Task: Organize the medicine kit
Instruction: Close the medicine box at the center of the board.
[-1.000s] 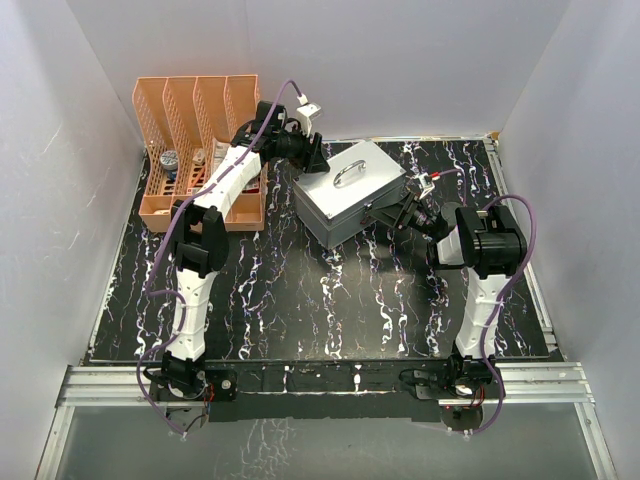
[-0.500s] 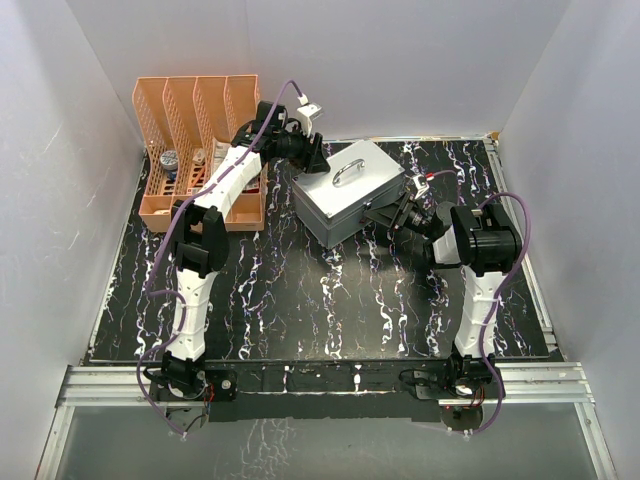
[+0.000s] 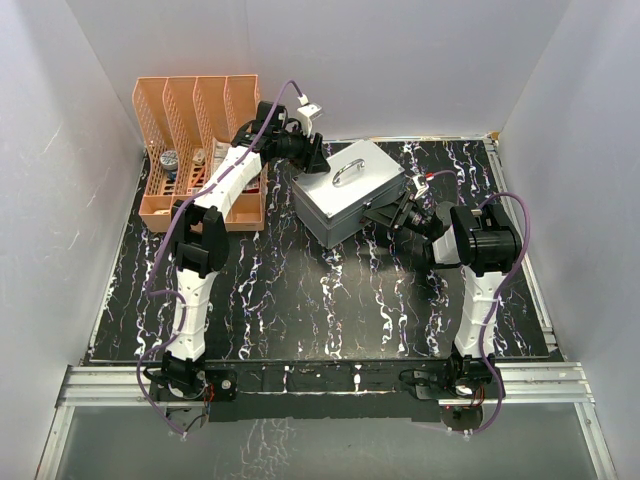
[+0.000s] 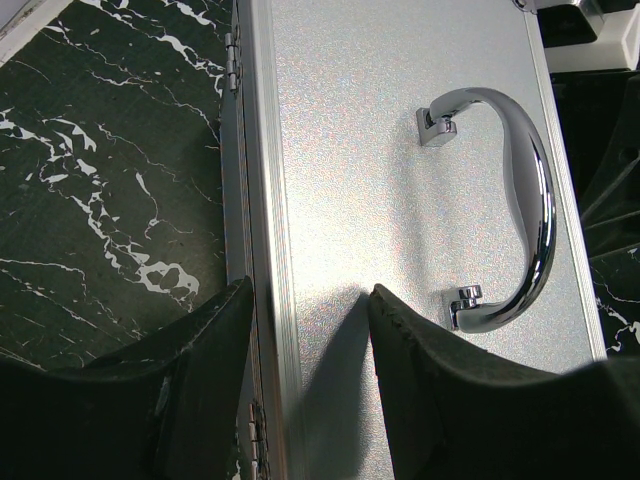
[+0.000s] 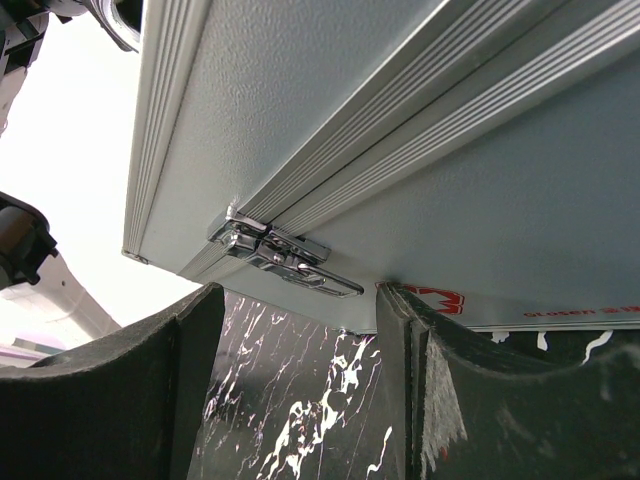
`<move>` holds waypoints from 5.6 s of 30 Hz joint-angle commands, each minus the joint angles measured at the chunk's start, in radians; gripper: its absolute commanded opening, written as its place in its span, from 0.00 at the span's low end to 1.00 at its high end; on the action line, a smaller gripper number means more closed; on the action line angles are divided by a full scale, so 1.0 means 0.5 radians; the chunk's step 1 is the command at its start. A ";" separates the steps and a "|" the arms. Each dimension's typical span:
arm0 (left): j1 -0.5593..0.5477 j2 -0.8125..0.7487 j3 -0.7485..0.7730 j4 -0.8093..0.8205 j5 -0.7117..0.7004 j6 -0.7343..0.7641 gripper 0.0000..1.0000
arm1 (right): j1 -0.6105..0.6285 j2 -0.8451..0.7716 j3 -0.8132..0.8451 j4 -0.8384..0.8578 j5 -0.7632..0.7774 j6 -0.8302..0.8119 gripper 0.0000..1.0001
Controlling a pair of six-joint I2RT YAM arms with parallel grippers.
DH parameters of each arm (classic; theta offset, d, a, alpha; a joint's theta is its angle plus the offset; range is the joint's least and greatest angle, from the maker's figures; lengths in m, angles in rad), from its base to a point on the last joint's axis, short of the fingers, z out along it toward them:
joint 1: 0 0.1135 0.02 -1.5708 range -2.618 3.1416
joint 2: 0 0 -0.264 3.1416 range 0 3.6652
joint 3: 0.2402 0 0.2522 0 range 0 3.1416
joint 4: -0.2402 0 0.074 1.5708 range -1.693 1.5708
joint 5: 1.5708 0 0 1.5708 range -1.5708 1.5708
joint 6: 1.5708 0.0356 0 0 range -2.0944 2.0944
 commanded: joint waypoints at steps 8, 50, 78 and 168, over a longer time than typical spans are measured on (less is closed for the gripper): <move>-0.021 -0.027 -0.049 -0.188 -0.055 0.066 0.48 | 0.012 -0.199 -0.002 0.733 0.094 -0.045 0.60; -0.042 -0.027 -0.058 -0.227 -0.072 0.106 0.48 | 0.014 -0.364 -0.127 0.734 0.036 -0.039 0.57; -0.065 -0.036 -0.066 -0.238 -0.078 0.123 0.48 | 0.013 -0.373 -0.010 0.726 0.089 0.043 0.56; -0.107 -0.239 -0.203 -0.216 -0.165 0.208 0.48 | -0.127 -1.073 -0.463 0.044 0.012 -0.439 0.63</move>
